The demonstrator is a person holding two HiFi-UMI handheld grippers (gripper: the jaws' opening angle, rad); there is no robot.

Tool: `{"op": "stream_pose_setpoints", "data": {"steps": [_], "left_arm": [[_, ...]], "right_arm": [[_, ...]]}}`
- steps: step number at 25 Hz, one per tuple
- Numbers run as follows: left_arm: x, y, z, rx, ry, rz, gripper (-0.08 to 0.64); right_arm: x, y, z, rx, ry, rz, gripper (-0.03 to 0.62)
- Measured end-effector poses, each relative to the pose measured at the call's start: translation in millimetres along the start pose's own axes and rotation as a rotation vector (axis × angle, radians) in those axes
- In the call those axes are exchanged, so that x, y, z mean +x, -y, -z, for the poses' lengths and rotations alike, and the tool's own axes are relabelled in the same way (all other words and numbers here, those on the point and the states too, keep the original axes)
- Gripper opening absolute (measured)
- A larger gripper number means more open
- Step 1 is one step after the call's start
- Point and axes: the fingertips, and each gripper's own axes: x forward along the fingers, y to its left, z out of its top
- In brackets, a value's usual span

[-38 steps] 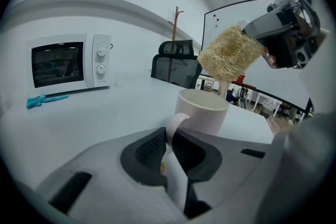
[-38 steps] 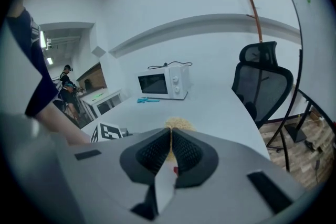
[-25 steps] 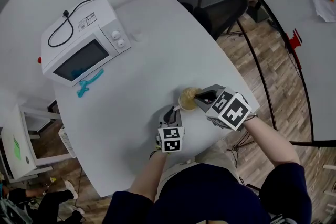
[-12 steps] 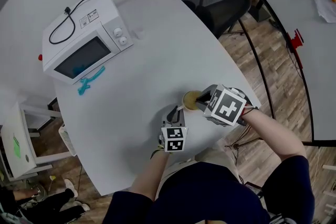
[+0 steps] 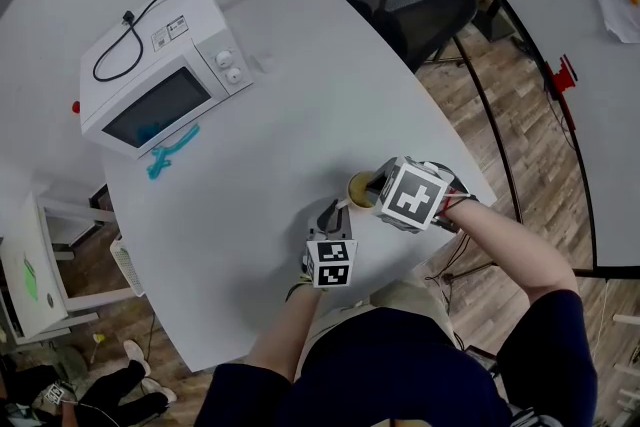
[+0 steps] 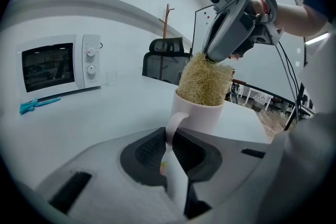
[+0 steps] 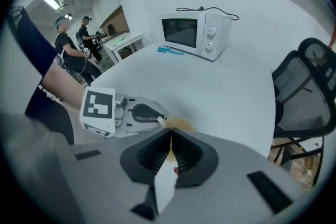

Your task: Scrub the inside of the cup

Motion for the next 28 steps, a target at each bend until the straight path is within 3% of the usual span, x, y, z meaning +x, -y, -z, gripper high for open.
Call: {"op": "stream_pose_setpoints", "data": {"steps": [19, 28], "left_arm": [[-0.2, -0.8, -0.6, -0.002, 0.007, -0.002, 0.046], [0.5, 0.5, 0.4, -0.010, 0.006, -0.004, 0.046]], "right_arm": [[52.5, 10.6, 20.8, 0.086, -0.077, 0.000, 0.031], [60.3, 12.4, 26.2, 0.209, -0.070, -0.006, 0.032]]}}
